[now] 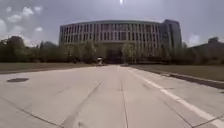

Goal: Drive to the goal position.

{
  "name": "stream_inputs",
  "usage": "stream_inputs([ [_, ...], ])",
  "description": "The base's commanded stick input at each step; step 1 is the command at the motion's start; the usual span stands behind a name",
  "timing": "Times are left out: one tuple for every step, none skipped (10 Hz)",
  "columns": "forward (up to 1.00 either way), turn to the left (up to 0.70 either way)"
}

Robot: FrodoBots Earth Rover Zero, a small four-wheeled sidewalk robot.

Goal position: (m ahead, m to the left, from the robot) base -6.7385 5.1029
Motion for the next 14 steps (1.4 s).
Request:
stream_inputs([
  [0.70,0.03],
  [0.70,0.03],
  [0.70,0.03],
  [0.70,0.03],
  [0.70,0.03],
  [0.70,0.03],
  [0.70,0.03],
  [0.70,0.03],
  [0.70,0.03],
  [0.70,0.03],
  [0.70,0.03],
  [0.70,0.03],
  [0.70,0.03],
  [0.70,0.03],
])
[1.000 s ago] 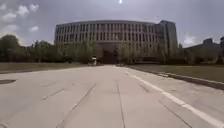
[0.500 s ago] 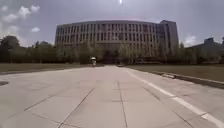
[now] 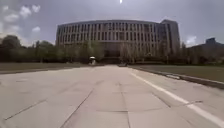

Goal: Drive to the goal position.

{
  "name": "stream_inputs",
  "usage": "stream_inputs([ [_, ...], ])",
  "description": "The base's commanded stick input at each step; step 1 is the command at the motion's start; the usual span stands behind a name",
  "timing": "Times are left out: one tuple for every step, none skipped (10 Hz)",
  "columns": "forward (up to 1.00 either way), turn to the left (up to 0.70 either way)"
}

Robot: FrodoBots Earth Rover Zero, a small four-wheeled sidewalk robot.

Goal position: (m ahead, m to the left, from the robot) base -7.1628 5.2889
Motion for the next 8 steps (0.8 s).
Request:
stream_inputs([
  [0.70,0.03],
  [0.70,0.03],
  [0.70,0.03],
  [0.70,0.03],
  [0.70,0.03],
  [0.70,0.03],
  [0.70,0.03],
  [0.70,0.03],
])
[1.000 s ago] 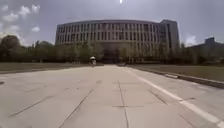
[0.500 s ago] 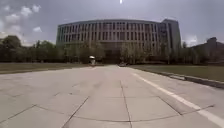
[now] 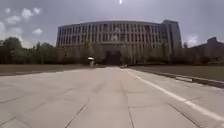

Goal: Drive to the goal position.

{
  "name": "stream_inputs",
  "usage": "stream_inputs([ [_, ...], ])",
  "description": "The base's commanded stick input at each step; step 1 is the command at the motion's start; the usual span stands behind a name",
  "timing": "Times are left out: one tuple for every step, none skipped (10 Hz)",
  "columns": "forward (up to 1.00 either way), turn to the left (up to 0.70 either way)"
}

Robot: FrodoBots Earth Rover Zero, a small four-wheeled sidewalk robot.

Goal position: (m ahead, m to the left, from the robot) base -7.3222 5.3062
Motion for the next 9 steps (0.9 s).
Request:
stream_inputs([
  [0.70,0.03],
  [0.70,0.03],
  [0.70,0.03],
  [0.70,0.03],
  [0.70,0.03],
  [0.70,0.03],
  [0.70,0.03],
  [0.70,0.03],
  [0.70,0.03],
])
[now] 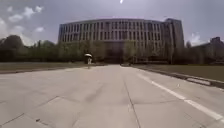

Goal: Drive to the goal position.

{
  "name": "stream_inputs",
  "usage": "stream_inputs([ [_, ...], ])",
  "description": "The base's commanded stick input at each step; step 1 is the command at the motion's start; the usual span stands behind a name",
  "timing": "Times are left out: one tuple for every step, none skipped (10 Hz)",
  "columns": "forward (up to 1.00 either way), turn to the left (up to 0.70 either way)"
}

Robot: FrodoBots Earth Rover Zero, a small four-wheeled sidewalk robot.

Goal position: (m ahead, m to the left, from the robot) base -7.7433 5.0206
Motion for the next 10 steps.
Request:
stream_inputs([
  [0.70,0.03],
  [0.70,0.03],
  [0.70,0.03],
  [0.70,0.03],
  [0.70,0.03],
  [0.70,0.03],
  [0.70,0.03],
  [0.70,0.03],
  [0.70,-0.09],
  [0.70,-0.32],
])
